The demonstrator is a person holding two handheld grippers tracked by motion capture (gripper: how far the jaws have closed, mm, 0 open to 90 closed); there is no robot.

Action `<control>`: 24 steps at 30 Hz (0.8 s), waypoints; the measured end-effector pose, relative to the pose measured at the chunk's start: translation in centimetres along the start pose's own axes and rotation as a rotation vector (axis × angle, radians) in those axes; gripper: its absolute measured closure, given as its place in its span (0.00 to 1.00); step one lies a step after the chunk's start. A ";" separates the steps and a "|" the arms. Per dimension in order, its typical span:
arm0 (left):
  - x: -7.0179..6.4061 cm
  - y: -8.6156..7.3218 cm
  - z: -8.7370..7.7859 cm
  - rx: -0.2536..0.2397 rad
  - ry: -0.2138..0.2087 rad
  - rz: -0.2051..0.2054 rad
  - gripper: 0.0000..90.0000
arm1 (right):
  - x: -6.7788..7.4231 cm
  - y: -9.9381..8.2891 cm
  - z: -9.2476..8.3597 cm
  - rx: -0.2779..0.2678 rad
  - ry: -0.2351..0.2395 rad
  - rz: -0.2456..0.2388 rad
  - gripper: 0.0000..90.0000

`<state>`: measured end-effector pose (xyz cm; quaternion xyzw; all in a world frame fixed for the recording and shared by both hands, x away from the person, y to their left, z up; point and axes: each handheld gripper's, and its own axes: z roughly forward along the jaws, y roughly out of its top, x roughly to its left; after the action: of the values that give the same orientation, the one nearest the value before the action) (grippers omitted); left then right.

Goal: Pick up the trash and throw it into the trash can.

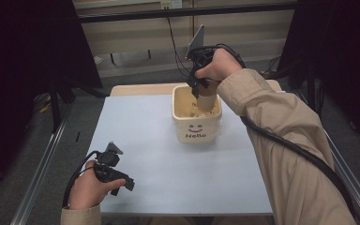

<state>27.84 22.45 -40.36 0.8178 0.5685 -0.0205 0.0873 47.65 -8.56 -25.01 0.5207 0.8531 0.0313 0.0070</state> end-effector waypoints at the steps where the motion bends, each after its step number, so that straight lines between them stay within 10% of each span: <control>1: 0.0 0.0 -0.1 0.010 0.002 0.003 0.09 | -0.1 0.0 0.0 -0.005 0.004 -0.002 0.21; 24: -0.2 0.1 0.0 -0.001 0.002 0.004 0.09 | -1.0 -1.2 -2.8 -0.036 -0.017 0.007 0.13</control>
<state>27.87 22.24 -40.32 0.8190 0.5668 -0.0195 0.0872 46.88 -10.14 -22.32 0.5238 0.8505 0.0425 0.0234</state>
